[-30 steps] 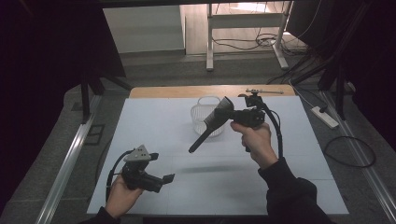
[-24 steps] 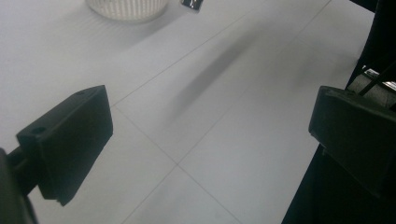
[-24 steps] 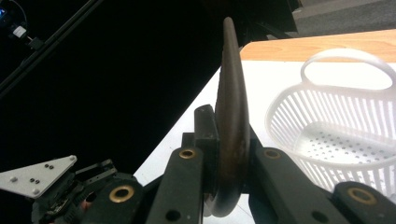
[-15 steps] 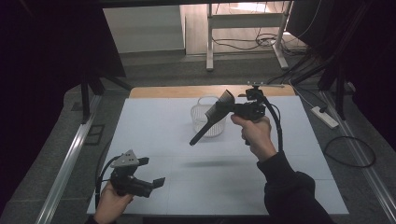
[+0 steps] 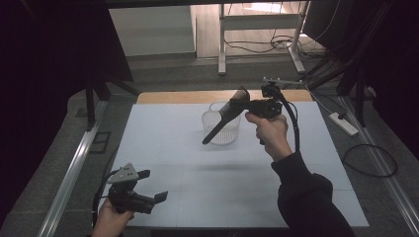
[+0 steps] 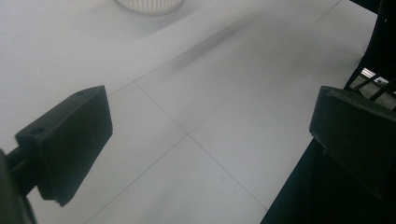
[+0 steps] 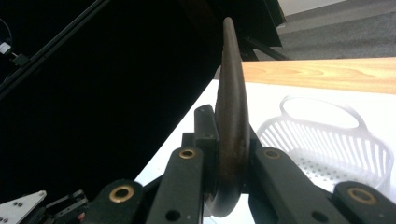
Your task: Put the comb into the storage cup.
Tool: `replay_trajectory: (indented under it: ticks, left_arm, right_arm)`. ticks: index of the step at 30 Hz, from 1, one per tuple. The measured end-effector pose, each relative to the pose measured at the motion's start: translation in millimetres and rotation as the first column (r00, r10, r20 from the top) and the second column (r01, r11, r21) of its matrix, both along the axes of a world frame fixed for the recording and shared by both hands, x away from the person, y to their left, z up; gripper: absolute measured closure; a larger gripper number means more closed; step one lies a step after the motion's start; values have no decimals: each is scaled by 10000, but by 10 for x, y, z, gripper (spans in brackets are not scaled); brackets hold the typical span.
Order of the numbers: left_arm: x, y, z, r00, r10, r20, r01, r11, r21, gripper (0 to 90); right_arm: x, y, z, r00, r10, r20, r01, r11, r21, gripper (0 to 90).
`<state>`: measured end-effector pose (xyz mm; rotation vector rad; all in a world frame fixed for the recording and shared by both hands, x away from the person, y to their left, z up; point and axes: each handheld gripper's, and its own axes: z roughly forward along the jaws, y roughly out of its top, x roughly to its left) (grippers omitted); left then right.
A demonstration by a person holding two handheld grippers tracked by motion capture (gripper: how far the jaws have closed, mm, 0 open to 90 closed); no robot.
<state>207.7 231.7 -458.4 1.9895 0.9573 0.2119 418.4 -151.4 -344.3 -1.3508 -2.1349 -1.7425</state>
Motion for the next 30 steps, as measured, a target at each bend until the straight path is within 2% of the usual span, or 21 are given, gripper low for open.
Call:
replay_trajectory:
  ticks: [12, 23, 30]
  left_arm:
    - [-116, 97, -8, 9995, 285, 156, -285, 9996, 44, 0]
    - [-201, 154, -33, 9985, 551, -12, -550, 9981, 285, 0]
    - [-244, 198, -24, 9971, 742, 165, -746, 9969, 243, 0]
  right_arm:
    - [122, 0, 113, 9993, -316, 199, 317, 9995, -23, 857]
    - [252, -26, 192, 9969, -712, 342, 715, 9974, -80, 857]
    - [327, -59, 252, 9936, -1032, 467, 1042, 9943, -209, 857]
